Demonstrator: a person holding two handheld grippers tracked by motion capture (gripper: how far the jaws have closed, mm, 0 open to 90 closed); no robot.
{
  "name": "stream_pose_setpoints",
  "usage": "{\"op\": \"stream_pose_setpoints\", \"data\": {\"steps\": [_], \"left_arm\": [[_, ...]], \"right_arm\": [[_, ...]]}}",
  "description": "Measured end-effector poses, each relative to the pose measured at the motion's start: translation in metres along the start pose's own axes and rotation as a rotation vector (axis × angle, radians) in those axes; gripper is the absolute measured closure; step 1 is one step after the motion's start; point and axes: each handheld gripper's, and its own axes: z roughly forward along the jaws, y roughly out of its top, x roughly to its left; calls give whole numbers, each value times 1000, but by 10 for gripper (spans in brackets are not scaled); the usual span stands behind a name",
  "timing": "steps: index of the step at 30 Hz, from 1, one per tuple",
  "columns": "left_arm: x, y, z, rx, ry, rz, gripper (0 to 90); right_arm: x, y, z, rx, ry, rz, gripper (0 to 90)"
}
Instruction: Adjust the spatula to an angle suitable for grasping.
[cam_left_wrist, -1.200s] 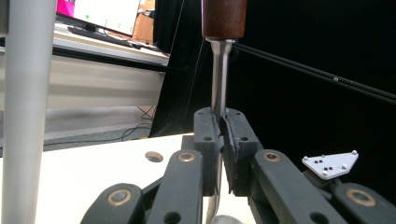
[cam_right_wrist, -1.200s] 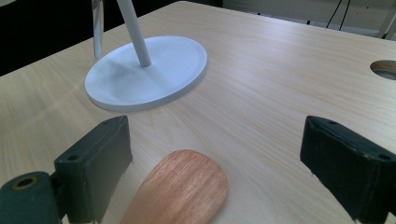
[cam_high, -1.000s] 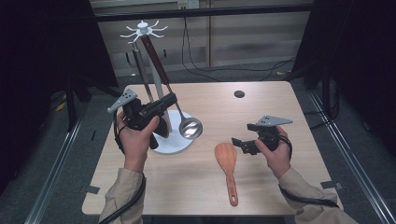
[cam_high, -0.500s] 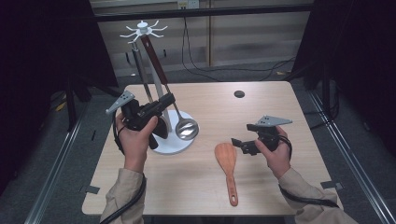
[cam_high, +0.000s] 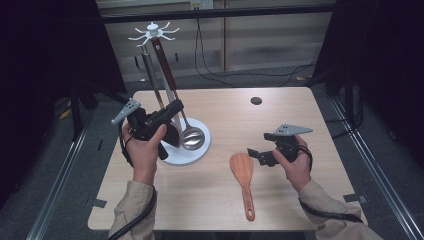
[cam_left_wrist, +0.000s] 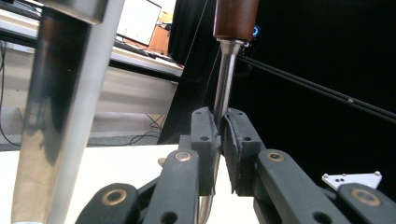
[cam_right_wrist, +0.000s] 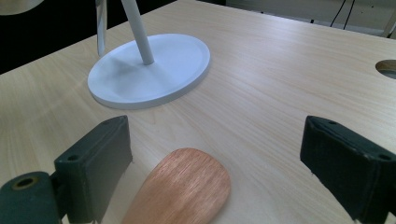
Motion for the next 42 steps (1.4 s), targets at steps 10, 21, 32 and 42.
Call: {"op": "stream_pose_setpoints", "data": {"steps": [10, 21, 32, 42], "left_arm": [[4, -3, -4, -18, 37, 21, 810], [7, -4, -7, -43, 91, 43, 791], [10, -7, -4, -52, 128, 51, 745], [7, -9, -9, -73, 136, 77, 742]], "right_arm": [[1, 0, 1, 5, 4, 3, 85], [2, 0, 1, 3, 7, -7, 85], [2, 1, 1, 6, 6, -9, 85], [2, 1, 0, 8, 7, -11, 85]]}}
